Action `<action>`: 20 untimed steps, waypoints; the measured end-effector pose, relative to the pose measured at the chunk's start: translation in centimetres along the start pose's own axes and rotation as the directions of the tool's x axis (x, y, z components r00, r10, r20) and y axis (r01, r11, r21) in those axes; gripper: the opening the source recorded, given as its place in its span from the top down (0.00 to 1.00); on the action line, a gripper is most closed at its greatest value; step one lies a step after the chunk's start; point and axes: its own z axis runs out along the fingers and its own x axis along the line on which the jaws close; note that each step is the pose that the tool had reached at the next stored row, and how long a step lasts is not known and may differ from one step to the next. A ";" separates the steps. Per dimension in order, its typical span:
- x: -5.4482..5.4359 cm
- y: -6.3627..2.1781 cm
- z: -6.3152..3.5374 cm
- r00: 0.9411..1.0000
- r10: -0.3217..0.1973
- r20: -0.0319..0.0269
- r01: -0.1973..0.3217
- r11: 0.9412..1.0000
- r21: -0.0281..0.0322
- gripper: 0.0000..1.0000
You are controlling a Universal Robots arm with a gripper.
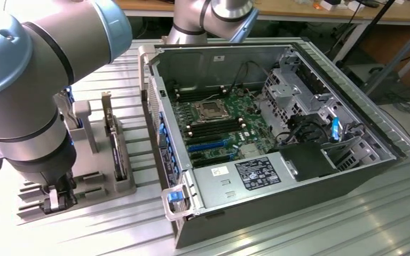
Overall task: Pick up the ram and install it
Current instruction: 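Pick up the ram and move it above insertion slot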
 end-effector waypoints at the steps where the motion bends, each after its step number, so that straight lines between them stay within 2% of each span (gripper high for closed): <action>1: 0.0 0.00 0.00 1.000 0.000 0.000 0.000 1.000 0.000 0.63; 7: -0.2 -0.01 0.13 1.000 0.000 0.000 0.000 1.000 0.000 0.63; 11: -0.2 0.04 1.10 1.000 0.000 0.000 0.000 1.000 0.004 0.63; 18: -0.2 0.86 1.17 1.000 0.000 0.000 0.000 1.000 0.011 0.63; 20: -0.2 0.86 1.28 1.000 0.000 0.000 0.000 1.000 0.011 0.63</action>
